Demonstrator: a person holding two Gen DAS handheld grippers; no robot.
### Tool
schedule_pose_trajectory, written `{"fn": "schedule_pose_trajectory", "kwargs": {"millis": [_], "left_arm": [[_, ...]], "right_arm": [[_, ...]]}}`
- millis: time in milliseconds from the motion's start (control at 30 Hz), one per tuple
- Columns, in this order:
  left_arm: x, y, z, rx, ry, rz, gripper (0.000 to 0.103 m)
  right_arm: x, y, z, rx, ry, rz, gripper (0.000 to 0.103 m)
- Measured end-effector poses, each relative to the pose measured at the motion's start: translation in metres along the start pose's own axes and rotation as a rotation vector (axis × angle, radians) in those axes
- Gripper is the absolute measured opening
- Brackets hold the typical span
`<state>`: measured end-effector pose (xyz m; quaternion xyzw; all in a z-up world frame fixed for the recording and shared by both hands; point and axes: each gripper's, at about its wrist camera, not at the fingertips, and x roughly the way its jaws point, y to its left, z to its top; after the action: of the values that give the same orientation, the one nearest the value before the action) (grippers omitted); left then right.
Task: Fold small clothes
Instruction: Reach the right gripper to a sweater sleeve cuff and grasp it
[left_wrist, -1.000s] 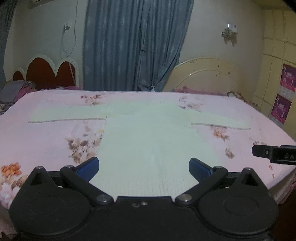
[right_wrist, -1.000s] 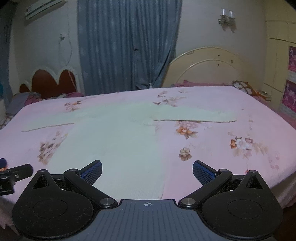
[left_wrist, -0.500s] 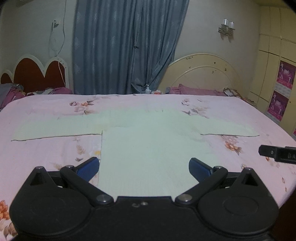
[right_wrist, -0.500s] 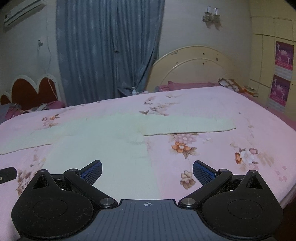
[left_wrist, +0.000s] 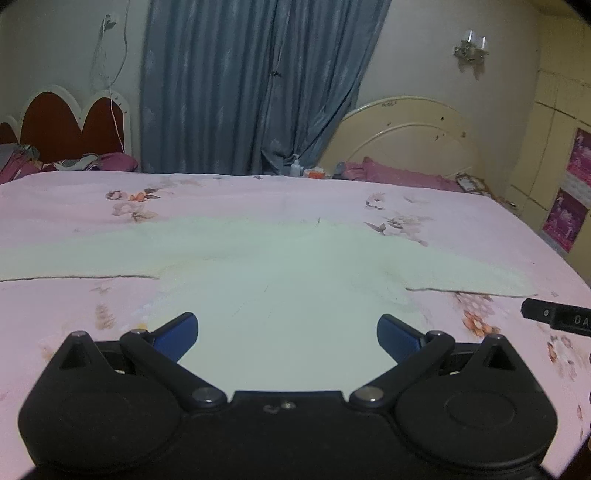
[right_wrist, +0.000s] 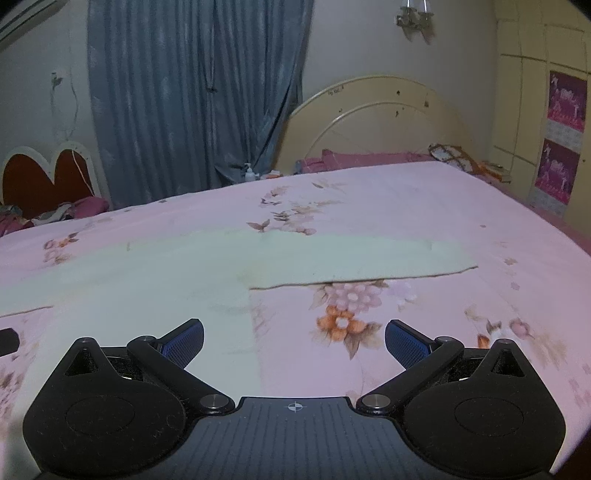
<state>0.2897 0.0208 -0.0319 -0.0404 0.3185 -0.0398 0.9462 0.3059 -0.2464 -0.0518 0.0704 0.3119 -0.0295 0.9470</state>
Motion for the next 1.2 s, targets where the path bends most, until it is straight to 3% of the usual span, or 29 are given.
{"fn": "schedule_pose_trajectory", "kwargs": {"millis": [300,567,600,633,667,700,900,1133,1200], "left_arm": [[0.070,-0.051,0.023,0.064,0.063,0.061,0.103],[0.108,-0.070,0.019,0.115,0.154,0.134,0.103],[0.112,-0.072,0.019,0.120,0.161,0.138,0.103],[0.116,-0.075,0.020,0.123,0.168,0.142,0.103],[0.119,-0.077,0.021,0.126,0.176,0.144,0.103],[0.122,-0.079,0.022,0.129,0.179,0.144,0.103],[0.132,-0.086,0.034,0.146,0.163,0.128,0.103],[0.132,-0.058,0.038,0.100,0.155,0.135,0.103],[0.128,-0.041,0.038,0.081,0.156,0.147,0.103]], "right_arm": [[0.088,-0.099,0.042,0.112,0.001,-0.030,0.103],[0.147,-0.190,0.048,0.250,0.005,-0.116,0.102],[0.152,-0.198,0.047,0.270,0.005,-0.123,0.098],[0.159,-0.209,0.045,0.297,0.010,-0.123,0.086],[0.167,-0.218,0.044,0.329,0.029,-0.130,0.058],[0.173,-0.227,0.042,0.361,0.048,-0.139,0.054],[0.190,-0.273,0.028,0.530,0.086,-0.152,0.054],[0.198,-0.295,0.026,0.640,0.009,-0.129,0.052],[0.201,-0.296,0.026,0.643,0.004,-0.165,0.026]]}}
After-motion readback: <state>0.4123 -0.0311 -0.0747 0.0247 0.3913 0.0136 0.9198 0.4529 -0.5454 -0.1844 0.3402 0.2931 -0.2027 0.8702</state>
